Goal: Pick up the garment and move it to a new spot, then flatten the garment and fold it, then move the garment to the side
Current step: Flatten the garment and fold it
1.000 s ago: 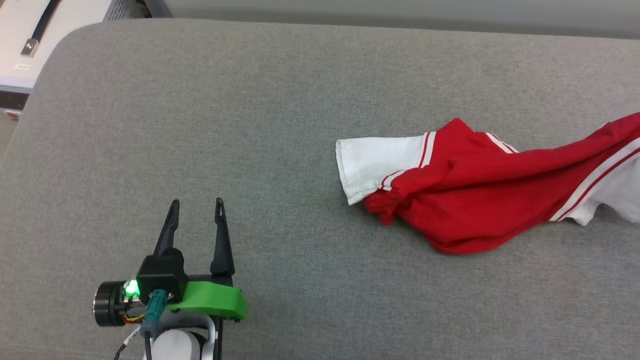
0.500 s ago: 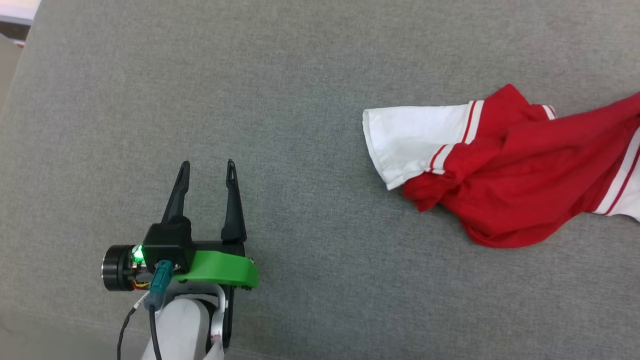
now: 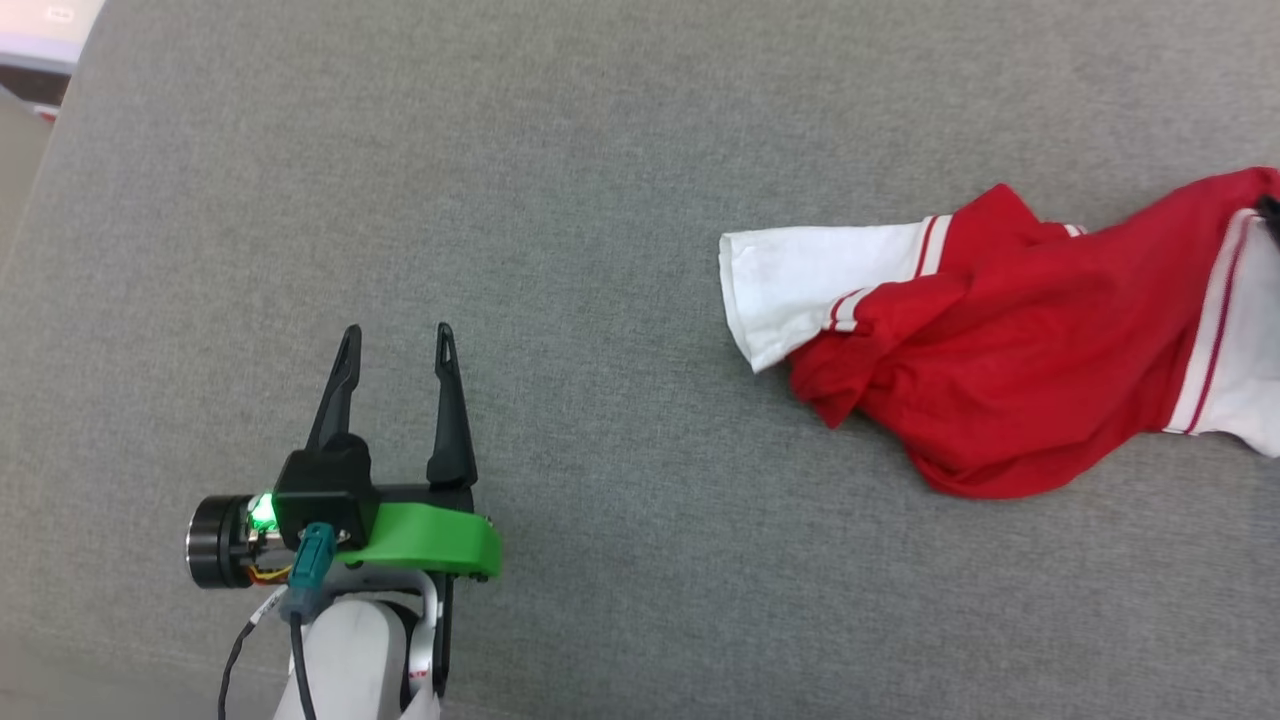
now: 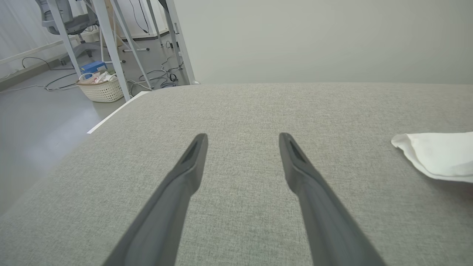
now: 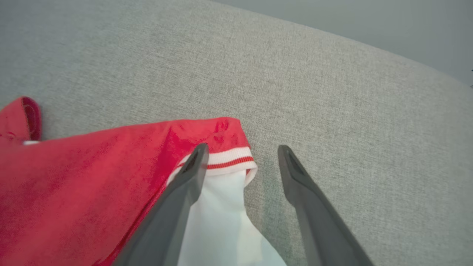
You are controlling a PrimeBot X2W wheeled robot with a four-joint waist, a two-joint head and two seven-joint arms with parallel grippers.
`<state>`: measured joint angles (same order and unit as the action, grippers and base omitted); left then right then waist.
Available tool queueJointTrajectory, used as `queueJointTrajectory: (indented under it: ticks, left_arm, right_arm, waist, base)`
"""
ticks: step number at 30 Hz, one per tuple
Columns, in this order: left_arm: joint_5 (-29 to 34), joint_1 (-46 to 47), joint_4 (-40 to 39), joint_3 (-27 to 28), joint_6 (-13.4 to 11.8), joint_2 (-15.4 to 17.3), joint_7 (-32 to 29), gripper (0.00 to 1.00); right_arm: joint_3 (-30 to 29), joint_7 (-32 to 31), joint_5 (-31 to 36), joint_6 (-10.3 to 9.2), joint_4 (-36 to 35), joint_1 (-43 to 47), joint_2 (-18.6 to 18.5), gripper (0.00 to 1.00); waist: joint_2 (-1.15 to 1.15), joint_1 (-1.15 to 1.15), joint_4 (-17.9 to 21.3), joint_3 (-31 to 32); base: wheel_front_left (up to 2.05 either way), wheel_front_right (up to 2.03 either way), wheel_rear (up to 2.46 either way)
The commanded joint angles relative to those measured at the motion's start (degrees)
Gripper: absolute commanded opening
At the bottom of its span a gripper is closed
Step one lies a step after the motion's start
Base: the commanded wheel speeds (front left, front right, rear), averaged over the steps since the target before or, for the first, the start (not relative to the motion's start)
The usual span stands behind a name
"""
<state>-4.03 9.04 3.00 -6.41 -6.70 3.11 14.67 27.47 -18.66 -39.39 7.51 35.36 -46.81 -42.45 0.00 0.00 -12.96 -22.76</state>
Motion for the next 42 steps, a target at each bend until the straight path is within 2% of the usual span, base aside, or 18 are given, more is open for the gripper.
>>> queueJointTrajectory:
  ticks: [1, 5, 9, 14, 17, 23, 28, 33, 36, 39, 42]
  left_arm:
    - [0.77, -0.79, -0.08, 0.57, 0.44, -0.20, 0.33, 1.00]
    - [1.49, -2.31, -0.18, 1.66, 1.02, 0.20, 0.33, 1.00]
    - [1.97, -3.73, -0.32, 2.77, 1.35, 0.85, 0.33, 1.00]
    - [2.38, -4.77, -0.42, 3.68, 1.96, 1.79, 0.33, 1.00]
    - [2.53, -4.76, -0.38, 4.03, 2.56, 2.52, 0.33, 1.00]
    - [2.78, -2.49, 0.06, 4.16, 4.65, 4.63, 0.33, 1.00]
    - [1.97, 2.61, 2.75, 3.88, 8.71, 7.46, 0.33, 1.00]
    - [3.21, 10.83, 9.00, 0.82, 12.36, 11.94, 0.25, 1.00]
    - [1.56, 16.70, 12.23, -2.09, 13.67, 13.58, -2.38, 1.00]
    - [-2.26, 22.78, 14.83, -7.17, 14.11, 15.29, -7.02, 1.00]
    - [-10.92, 28.12, 16.29, -14.91, 14.15, 17.57, -14.06, 1.00]
  right_arm:
    - [0.20, 2.63, -0.81, -0.02, -1.57, 1.49, -0.41, 1.00]
    - [-0.32, 9.92, -0.67, -0.02, -6.40, 5.19, -1.18, 1.00]
    - [-3.04, 18.10, 1.73, -0.02, -11.41, 9.21, 0.13, 1.00]
    - [-11.11, 27.25, 5.68, -0.02, -16.52, 16.35, 6.19, 1.00]
    - [-15.74, 30.08, 10.06, -0.02, -19.72, 20.58, 10.07, 1.00]
    - [-24.51, 32.27, 19.19, -0.02, -27.77, 29.61, 19.78, 1.00]
    - [-27.76, 32.87, 25.50, -0.02, -34.59, 36.58, 26.39, 1.00]
    - [-28.17, 33.10, 27.68, -0.02, -38.14, 40.44, 29.65, 1.00]
    - [-27.83, 33.16, 28.45, -0.02, -39.54, 42.12, 30.67, 1.00]
    - [-27.71, 33.22, 28.28, -0.02, -40.63, 43.50, 32.03, 1.00]
    - [-27.20, 33.22, 28.46, -0.02, -41.42, 44.53, 32.57, 1.00]
  waist:
    - [0.00, 0.00, 2.40, 3.57]
    - [0.00, 0.00, 4.28, 6.66]
    - [0.00, 0.00, 6.26, 9.14]
    - [0.00, 0.00, 7.92, 11.48]
    - [0.00, 0.00, 8.61, 12.45]
    - [0.00, 0.00, 9.56, 13.90]
    - [0.00, 0.00, 10.76, 14.47]
    - [0.00, 0.00, 12.53, 14.41]
    - [0.00, 0.00, 13.53, 13.82]
    - [0.00, 0.00, 14.74, 13.04]
    - [0.00, 0.00, 15.96, 12.02]
  base:
    - [0.00, 0.00, 0.00]
    - [0.00, 0.00, 0.00]
    - [0.00, 0.00, 0.00]
    - [0.00, 0.00, 0.00]
    - [0.00, 0.00, 0.00]
    - [0.00, 0.00, 0.00]
    - [0.00, 0.00, 0.00]
    - [0.00, 0.00, 0.00]
    - [0.00, 0.00, 0.00]
    - [0.00, 0.00, 0.00]
    - [0.00, 0.00, 0.00]
